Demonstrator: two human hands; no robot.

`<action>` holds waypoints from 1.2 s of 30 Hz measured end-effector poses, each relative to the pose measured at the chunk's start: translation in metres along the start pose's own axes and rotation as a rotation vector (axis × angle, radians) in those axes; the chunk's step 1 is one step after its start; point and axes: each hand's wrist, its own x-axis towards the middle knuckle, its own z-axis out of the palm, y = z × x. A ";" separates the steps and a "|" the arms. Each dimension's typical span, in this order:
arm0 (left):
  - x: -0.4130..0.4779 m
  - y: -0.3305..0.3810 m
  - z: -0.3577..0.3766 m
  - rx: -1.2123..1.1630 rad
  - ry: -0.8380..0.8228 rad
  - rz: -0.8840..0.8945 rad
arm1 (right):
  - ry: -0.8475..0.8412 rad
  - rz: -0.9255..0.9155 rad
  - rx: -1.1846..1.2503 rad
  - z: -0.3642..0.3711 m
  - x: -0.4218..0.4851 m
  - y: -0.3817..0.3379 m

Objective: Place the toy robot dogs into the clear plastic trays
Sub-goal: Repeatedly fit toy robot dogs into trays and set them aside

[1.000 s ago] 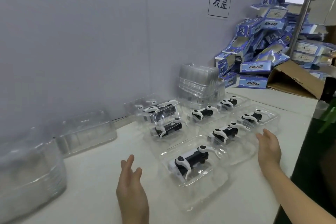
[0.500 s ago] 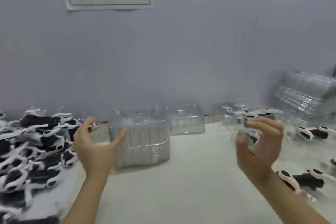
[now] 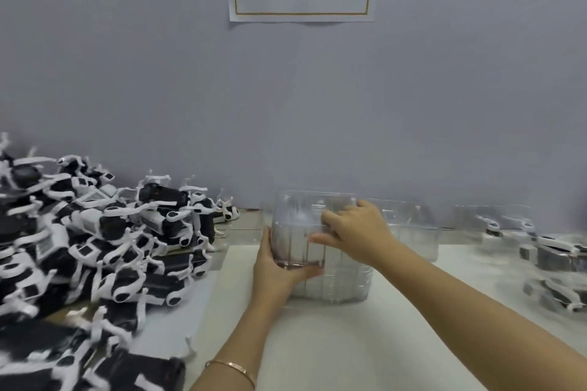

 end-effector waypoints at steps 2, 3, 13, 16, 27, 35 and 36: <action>0.001 -0.001 0.000 0.014 0.004 -0.005 | 0.074 0.006 0.071 -0.001 0.003 0.002; 0.001 -0.002 0.000 0.025 0.002 -0.014 | 0.116 0.023 0.117 -0.002 0.005 0.004; 0.002 0.006 -0.006 0.150 -0.094 -0.099 | 0.251 0.522 0.528 -0.089 0.041 0.030; -0.003 0.022 -0.021 0.266 -0.160 -0.102 | 0.382 0.305 0.454 -0.120 0.006 0.013; 0.010 0.085 -0.034 0.700 -0.159 0.365 | 0.117 -0.133 0.076 -0.082 -0.152 -0.081; 0.009 0.062 -0.019 1.045 -0.304 0.463 | 0.248 0.218 0.381 -0.090 -0.142 -0.080; 0.011 0.062 -0.021 1.049 -0.313 0.457 | 0.271 0.310 0.439 -0.090 -0.136 -0.074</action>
